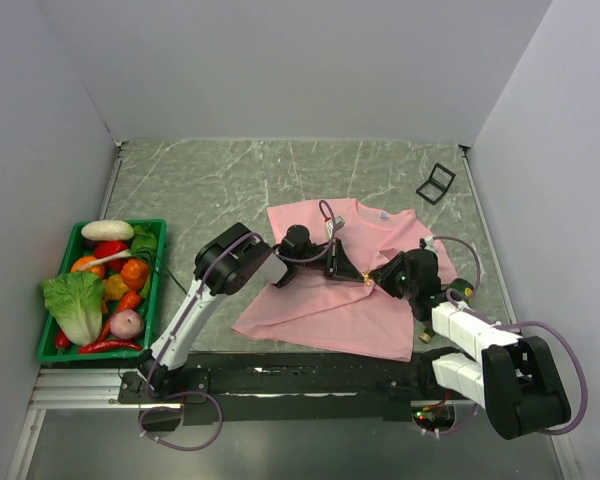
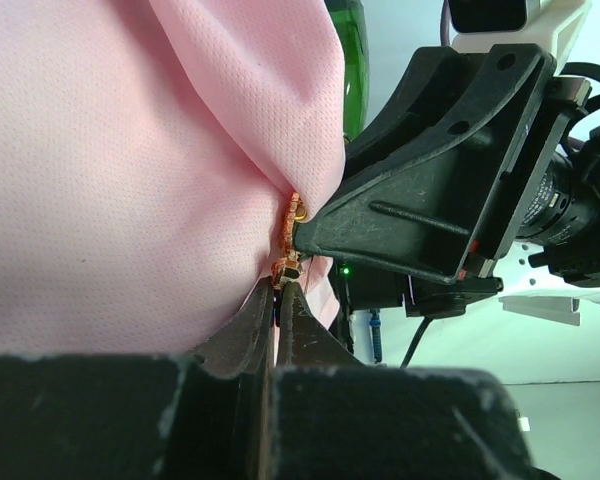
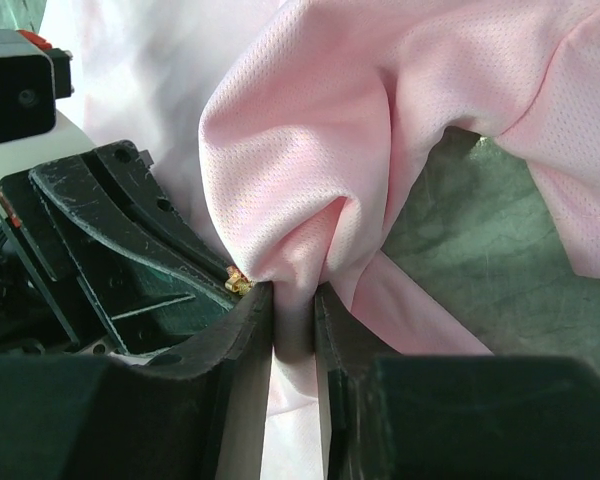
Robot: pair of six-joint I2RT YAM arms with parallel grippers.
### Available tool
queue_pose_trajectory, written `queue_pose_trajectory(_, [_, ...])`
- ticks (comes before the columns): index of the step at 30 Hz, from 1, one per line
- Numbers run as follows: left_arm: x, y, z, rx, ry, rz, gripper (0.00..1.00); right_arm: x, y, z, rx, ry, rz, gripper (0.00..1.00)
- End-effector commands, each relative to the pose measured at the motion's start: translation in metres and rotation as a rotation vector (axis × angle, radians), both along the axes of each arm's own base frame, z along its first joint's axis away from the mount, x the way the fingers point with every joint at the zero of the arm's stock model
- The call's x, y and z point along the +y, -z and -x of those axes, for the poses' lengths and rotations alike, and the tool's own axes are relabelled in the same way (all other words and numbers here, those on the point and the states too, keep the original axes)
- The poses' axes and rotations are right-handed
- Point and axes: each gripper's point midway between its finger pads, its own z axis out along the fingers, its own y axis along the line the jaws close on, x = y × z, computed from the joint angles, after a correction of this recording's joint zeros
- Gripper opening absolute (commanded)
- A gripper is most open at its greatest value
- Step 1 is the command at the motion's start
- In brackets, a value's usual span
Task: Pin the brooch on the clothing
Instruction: Pin the brooch onto the flattened clothing.
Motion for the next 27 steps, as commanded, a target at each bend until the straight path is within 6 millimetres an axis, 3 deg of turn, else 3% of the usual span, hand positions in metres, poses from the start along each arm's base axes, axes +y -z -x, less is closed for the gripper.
queue_pose_trajectory(1, [-0.007,-0.049,0.0,-0.157,-0.004,0.105,0.01,0.008,0.007,0.009,0.064,-0.029,-0.019,0.17])
queue_pose_trajectory(4, [-0.008,-0.044,-0.003,-0.125,-0.019,0.087,0.01,0.009,0.007,0.011,0.074,-0.027,-0.025,0.18])
queue_pose_trajectory(10, [-0.007,-0.045,-0.002,-0.083,-0.032,0.109,0.01,0.013,0.004,0.012,0.072,-0.032,-0.079,0.35])
queue_pose_trajectory(21, [-0.008,-0.044,-0.006,-0.022,-0.051,0.106,0.01,0.017,0.005,0.017,0.075,-0.033,-0.159,0.4])
queue_pose_trajectory(27, [-0.005,-0.047,-0.006,-0.007,-0.058,0.128,0.01,0.013,0.008,0.02,0.08,-0.023,-0.144,0.32])
